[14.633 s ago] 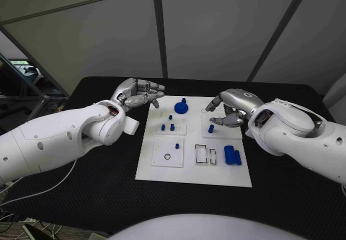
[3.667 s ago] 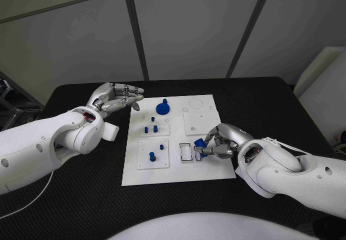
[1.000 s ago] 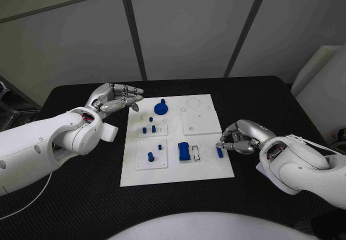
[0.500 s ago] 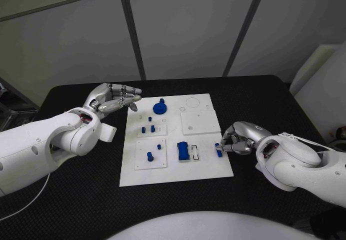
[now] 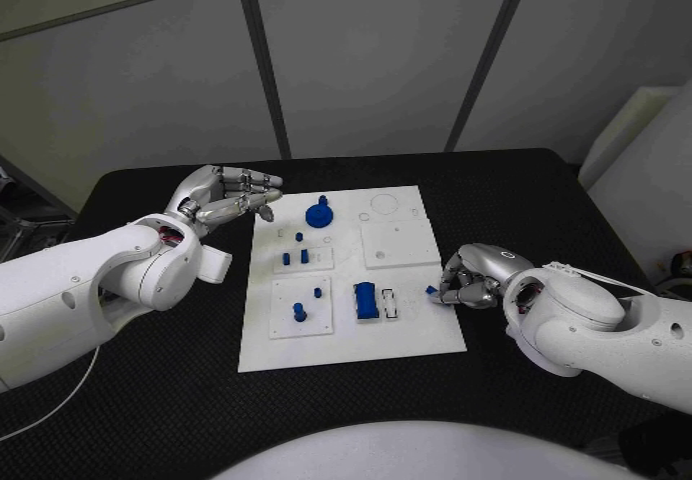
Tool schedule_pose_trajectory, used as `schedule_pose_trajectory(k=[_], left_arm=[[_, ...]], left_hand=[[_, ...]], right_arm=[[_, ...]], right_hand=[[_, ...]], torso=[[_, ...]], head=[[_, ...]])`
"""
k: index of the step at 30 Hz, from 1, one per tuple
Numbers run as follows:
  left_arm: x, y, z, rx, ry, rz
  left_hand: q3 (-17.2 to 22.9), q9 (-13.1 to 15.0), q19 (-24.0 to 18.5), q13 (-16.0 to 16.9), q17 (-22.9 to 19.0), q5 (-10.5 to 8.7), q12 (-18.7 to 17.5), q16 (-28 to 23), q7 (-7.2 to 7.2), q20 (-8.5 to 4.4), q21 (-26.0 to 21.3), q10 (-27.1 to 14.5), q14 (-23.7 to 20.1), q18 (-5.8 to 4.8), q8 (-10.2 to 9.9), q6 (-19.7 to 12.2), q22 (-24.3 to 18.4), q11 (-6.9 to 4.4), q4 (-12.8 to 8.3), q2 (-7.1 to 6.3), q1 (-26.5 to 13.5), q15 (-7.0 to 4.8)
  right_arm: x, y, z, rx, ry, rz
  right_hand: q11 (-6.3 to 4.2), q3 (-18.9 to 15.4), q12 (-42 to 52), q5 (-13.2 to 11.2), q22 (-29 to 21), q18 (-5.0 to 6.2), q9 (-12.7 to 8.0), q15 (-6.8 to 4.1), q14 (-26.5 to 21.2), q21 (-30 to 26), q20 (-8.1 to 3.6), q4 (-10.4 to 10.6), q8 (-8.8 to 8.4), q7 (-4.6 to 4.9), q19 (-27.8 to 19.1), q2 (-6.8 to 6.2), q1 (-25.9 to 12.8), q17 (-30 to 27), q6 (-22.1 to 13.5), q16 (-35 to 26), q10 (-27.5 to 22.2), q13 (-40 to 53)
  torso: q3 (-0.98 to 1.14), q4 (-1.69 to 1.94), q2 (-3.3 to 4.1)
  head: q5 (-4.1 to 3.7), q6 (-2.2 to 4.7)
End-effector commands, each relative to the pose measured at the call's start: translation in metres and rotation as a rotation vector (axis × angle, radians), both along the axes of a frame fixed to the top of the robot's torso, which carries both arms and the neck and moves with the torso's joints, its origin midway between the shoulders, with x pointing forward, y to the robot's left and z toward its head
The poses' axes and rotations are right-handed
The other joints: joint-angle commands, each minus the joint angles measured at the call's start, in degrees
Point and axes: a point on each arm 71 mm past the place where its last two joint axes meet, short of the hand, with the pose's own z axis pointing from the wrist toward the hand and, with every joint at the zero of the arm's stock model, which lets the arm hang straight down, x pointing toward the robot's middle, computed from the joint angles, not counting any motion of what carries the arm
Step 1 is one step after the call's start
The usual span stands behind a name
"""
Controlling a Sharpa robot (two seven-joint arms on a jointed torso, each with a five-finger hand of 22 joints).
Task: Assemble the parts on the task board
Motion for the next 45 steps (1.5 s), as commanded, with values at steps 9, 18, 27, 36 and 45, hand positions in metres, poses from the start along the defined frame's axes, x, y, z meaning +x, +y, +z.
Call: schedule_pose_trajectory(k=[9,18,27,36,45], left_arm=[[0.0,0.0,0.001,-0.004,-0.003,-0.007],[-0.001,0.002,0.001,-0.002,-0.001,-0.006],[-0.001,0.002,0.001,-0.001,0.002,-0.005],[-0.001,0.003,0.001,0.0,0.002,-0.004],[-0.001,0.002,0.001,-0.001,0.002,-0.005]], left_hand=[[0.1,0.0,0.2,0.0,-0.1,-0.09,0.3,-0.3,0.22,0.26,-0.2,-0.5,-0.3,-1.54,0.3,-0.2,0.0,0.04,-0.3,0.47,0.0,0.13],[0.1,0.0,0.2,0.0,-0.1,-0.09,0.3,-0.3,0.22,0.26,-0.2,-0.5,-0.3,-1.54,0.3,-0.2,0.0,0.04,-0.3,0.47,0.0,0.13],[0.1,0.0,0.2,-0.1,-0.1,-0.09,0.4,-0.3,0.24,0.25,-0.2,-0.6,-0.3,-1.54,0.3,-0.2,0.0,0.05,-0.4,0.51,0.1,0.12],[0.2,0.0,0.2,-0.1,-0.1,-0.08,0.4,-0.3,0.24,0.23,-0.2,-0.6,-0.3,-1.53,0.3,-0.2,0.0,0.05,-0.5,0.53,0.2,0.11],[0.3,0.0,0.2,-0.1,-0.1,-0.06,0.5,-0.3,0.27,0.17,-0.1,-0.7,-0.3,-1.52,0.3,-0.2,0.1,0.04,-0.7,0.69,0.5,0.07]], right_arm=[[-0.002,0.007,-0.008,-0.069,0.055,0.042],[-0.005,0.011,-0.012,-0.164,0.074,0.089],[-0.006,0.015,-0.014,-0.291,0.054,0.155],[-0.005,0.022,-0.014,-0.3,0.024,0.17],[-0.006,0.031,-0.006,-0.175,-0.044,0.137]], right_hand=[[-0.6,-0.2,-0.3,0.1,0.0,0.36,0.3,-0.59,4.4,-0.4,-0.44,-0.8,0.07,-0.36,-0.1,-0.11,2.2,8.2,1.2,-0.4,0.1,0.2],[-0.57,-0.4,-0.9,-0.5,-0.7,0.43,0.6,-0.61,4.3,-0.9,-0.54,-2.1,-0.02,-0.27,-0.4,-0.71,4.5,7.8,1.0,-0.7,-0.5,-0.3],[-0.07,-0.3,-3.0,-3.0,-2.3,0.64,1.1,-0.21,4.1,-2.4,-0.26,-4.5,-0.21,0.33,-1.3,-0.87,8.3,7.3,-0.4,-1.2,-2.5,-2.1],[-0.34,3.3,-2.9,-7.7,-1.7,0.57,1.5,-0.4,4.1,-2.1,-0.34,-6.1,0.1,0.06,-0.8,1.63,12.1,7.3,0.1,-1.3,-2.3,-1.8],[-1.51,8.4,-0.8,-6.2,2.1,-0.01,1.7,-1.34,4.8,0.5,-1.19,-6.2,0.48,-1.26,1.3,3.73,13.3,9.6,2.2,0.3,0.2,0.8]], torso=[[-0.07,0.01,-0.02],[-0.04,0.02,-0.03],[-0.04,-0.02,-0.02],[-0.03,0.03,-0.06],[0.02,0.0,-0.05]], head=[[0.31,-0.3],[0.44,-0.63],[0.52,-0.88],[0.34,-0.93],[0.4,-0.65]])
